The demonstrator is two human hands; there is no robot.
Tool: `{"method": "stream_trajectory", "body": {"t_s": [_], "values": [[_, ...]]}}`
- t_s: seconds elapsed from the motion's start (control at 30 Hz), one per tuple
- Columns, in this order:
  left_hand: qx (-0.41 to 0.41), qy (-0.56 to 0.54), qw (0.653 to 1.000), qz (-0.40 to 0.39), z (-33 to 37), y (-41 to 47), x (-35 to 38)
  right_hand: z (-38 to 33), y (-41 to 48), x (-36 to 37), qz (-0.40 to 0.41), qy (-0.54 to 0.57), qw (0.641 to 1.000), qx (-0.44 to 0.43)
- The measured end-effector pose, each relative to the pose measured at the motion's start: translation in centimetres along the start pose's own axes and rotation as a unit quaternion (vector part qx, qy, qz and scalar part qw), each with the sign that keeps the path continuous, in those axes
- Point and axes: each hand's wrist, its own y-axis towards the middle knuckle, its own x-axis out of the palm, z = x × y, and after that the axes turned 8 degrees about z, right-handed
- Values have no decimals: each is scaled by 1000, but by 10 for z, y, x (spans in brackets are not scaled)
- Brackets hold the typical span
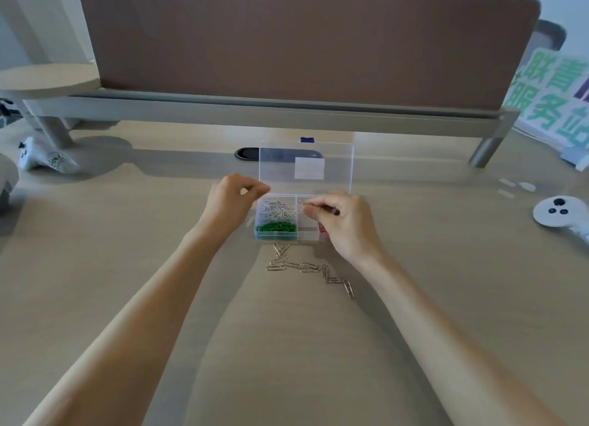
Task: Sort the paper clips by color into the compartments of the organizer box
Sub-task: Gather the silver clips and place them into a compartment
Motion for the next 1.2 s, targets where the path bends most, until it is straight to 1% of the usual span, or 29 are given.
{"method": "stream_trajectory", "body": {"t_s": [0.07, 0.17, 0.33, 0.47, 0.57, 0.67, 0.8, 0.87, 0.93, 1.0, 1.07, 1.13, 1.2], "values": [[-22, -25, 999, 35, -5, -8, -8, 0, 20, 12, -14, -50, 998, -28], [-29, -42, 997, 57, -11, -27, -16, 2, 41, 31, -44, -92, 994, -45], [5, -53, 995, 84, -16, -67, -17, 7, 57, 47, -77, -131, 985, -79], [22, -57, 994, 95, -20, -74, -17, 9, 64, 51, -118, -171, 974, -91], [10, -53, 995, 83, -20, -73, -17, 7, 68, 49, -136, -205, 963, -108], [7, -35, 997, 69, -23, -73, -15, 4, 72, 44, -146, -191, 967, -80], [61, 44, 997, 27, -23, -78, -15, 0, 71, 24, -123, -159, 977, -66], [91, 80, 993, 14, -22, -80, -14, -1, 66, 9, -145, -156, 976, -49], [118, 107, 987, 12, -22, -80, -12, 0, 60, -4, -207, -189, 959, -35], [126, 116, 985, 19, -23, -79, -10, -1, 54, -12, -263, -238, 934, -36], [133, 115, 984, 29, -25, -78, -9, -3, 49, -13, -274, -286, 917, -53], [140, 118, 983, 33, -26, -79, -8, -5, 45, -12, -261, -348, 896, -95], [142, 121, 982, 35, -26, -79, -8, -8, 43, -10, -257, -401, 872, -118]]}}
